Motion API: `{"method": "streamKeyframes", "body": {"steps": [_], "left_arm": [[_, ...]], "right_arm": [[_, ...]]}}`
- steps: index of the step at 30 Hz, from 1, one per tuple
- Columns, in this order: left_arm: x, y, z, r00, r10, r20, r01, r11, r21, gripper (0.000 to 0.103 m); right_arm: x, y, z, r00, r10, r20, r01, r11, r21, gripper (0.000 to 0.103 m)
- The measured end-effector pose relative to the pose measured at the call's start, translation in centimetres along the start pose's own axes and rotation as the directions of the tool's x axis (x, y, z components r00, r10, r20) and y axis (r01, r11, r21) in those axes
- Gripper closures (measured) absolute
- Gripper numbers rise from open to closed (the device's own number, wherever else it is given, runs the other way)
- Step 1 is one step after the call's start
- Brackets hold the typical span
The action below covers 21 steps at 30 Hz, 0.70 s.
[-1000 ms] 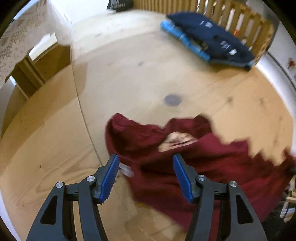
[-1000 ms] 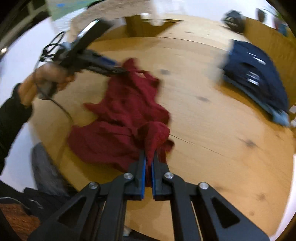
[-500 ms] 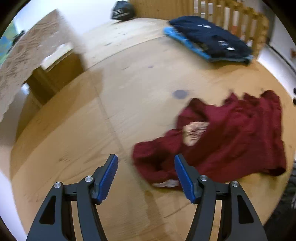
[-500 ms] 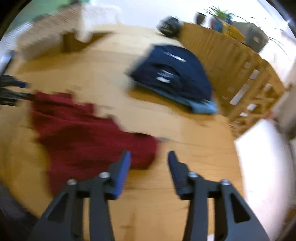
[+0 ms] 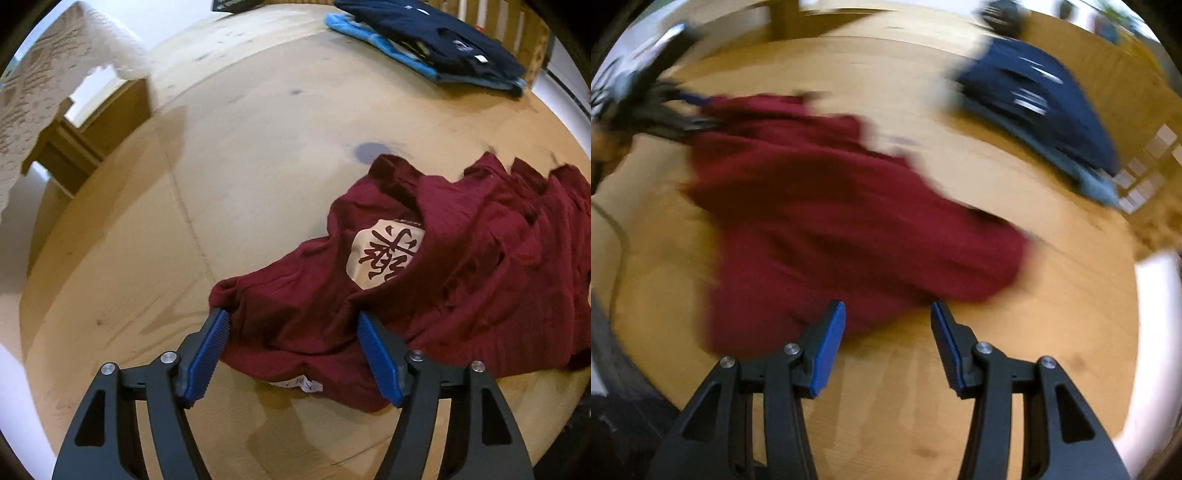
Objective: Fold clothes
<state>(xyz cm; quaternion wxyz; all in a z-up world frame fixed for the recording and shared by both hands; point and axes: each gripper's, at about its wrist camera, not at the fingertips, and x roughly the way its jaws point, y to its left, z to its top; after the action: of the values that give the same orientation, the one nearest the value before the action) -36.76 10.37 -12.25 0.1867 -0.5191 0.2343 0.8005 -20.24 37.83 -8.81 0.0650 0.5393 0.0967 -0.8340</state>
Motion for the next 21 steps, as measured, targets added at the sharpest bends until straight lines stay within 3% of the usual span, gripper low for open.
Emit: {"method": "streamKeyframes", "body": {"steps": [3, 8, 14, 18, 20, 21], "left_arm": [[-1.9, 0.9, -1.0, 0.998, -0.045, 0.044, 0.046, 0.999, -0.022, 0.035], [-3.9, 2.3, -3.4, 0.995, -0.067, 0.074, 0.07, 0.997, -0.035, 0.034], [-4.1, 3.6, -5.5, 0.995, -0.077, 0.07, 0.081, 0.996, -0.047, 0.034], [-3.7, 4.1, -7.7, 0.995, -0.086, 0.056, 0.089, 0.994, -0.06, 0.034], [-3.5, 4.3, -8.2, 0.995, -0.085, 0.059, 0.089, 0.994, -0.064, 0.034], [-3.3, 4.4, -8.4, 0.994, -0.088, 0.06, 0.092, 0.994, -0.066, 0.034]], "right_arm": [[-3.4, -0.5, -1.8, 0.997, 0.061, 0.055, -0.063, 0.997, 0.032, 0.055], [-5.2, 6.8, -1.6, 0.99, 0.124, 0.061, -0.111, 0.978, -0.177, 0.055], [-2.7, 13.6, -0.1, 0.999, 0.029, 0.019, -0.019, 0.92, -0.392, 0.055], [-0.6, 12.3, 1.0, 0.999, 0.029, -0.036, -0.04, 0.936, -0.349, 0.055], [0.2, 11.1, 1.6, 0.997, 0.043, -0.062, -0.059, 0.953, -0.298, 0.078], [0.5, 10.6, 1.7, 0.997, 0.039, -0.067, -0.056, 0.957, -0.284, 0.079]]}}
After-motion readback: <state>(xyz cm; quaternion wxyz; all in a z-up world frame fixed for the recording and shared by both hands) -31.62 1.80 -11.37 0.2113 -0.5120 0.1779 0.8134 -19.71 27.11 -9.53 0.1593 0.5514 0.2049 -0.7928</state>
